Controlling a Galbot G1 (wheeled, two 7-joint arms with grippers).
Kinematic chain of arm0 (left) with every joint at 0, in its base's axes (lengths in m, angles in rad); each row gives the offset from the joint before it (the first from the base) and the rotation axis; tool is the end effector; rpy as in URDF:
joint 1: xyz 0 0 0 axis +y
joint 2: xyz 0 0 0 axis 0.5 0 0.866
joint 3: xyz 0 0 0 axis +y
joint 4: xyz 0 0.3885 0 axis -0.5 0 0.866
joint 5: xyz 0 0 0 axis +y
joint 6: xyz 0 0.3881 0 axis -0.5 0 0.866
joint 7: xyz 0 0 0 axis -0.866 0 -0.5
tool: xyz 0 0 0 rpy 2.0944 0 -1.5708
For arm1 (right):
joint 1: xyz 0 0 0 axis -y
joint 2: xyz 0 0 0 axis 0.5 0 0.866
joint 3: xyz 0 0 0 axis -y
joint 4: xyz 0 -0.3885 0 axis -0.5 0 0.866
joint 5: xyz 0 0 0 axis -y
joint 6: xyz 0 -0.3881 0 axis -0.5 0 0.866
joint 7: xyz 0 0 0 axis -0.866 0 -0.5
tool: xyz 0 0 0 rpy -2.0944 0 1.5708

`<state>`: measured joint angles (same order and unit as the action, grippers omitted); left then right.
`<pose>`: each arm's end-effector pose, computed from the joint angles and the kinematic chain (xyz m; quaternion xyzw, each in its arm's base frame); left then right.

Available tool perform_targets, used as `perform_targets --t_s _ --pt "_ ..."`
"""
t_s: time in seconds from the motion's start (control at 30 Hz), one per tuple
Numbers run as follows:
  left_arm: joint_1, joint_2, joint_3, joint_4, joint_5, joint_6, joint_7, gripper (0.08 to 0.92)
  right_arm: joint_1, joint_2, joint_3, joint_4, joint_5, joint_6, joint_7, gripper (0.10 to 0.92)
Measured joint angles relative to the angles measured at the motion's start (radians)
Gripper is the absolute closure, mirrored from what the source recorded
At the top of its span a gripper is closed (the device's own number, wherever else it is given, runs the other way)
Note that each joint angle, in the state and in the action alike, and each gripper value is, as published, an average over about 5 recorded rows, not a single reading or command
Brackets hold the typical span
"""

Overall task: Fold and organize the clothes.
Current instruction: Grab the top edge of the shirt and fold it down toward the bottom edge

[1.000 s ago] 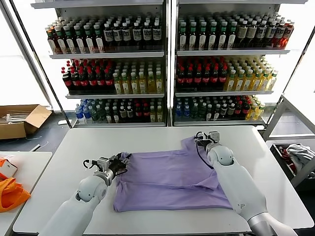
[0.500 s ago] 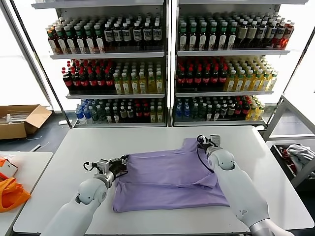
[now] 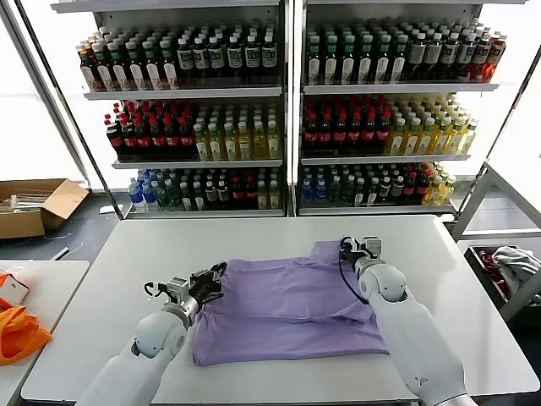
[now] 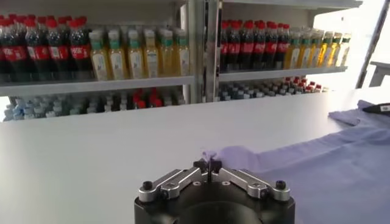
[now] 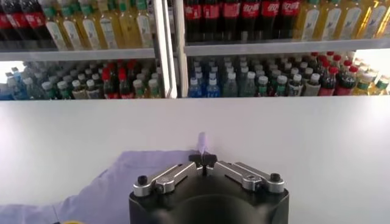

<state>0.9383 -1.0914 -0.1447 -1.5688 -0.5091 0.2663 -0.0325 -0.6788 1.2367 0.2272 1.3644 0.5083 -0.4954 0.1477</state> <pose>0.4032 0.0522 -0.3700 -0.1493 -0.9744 -0.0194 0.1668 0.5113 -0.0487 -0.3156 0.0415 -0.9754 -0.0094 0.2163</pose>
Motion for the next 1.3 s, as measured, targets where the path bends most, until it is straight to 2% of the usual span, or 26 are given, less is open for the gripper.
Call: perform_targets --t_s 0.37,0.8,1.3 --pt "0.071 0.025 -0.032 -0.076 0.048 -0.044 0.011 0.915 -0.127 -0.006 0.103 0.198 -0.022 0.014 0.02 0.917" --pt "0.183 0.041 -0.074 -0.175 0.102 -0.078 0.02 0.915 -0.431 0.029 0.262 0.491 -0.055 0.034 0.067 0.917" --pt "0.345 0.021 -0.113 -0.224 0.199 -0.133 0.031 0.915 -0.67 0.032 0.307 0.606 -0.104 0.064 0.104 0.917"
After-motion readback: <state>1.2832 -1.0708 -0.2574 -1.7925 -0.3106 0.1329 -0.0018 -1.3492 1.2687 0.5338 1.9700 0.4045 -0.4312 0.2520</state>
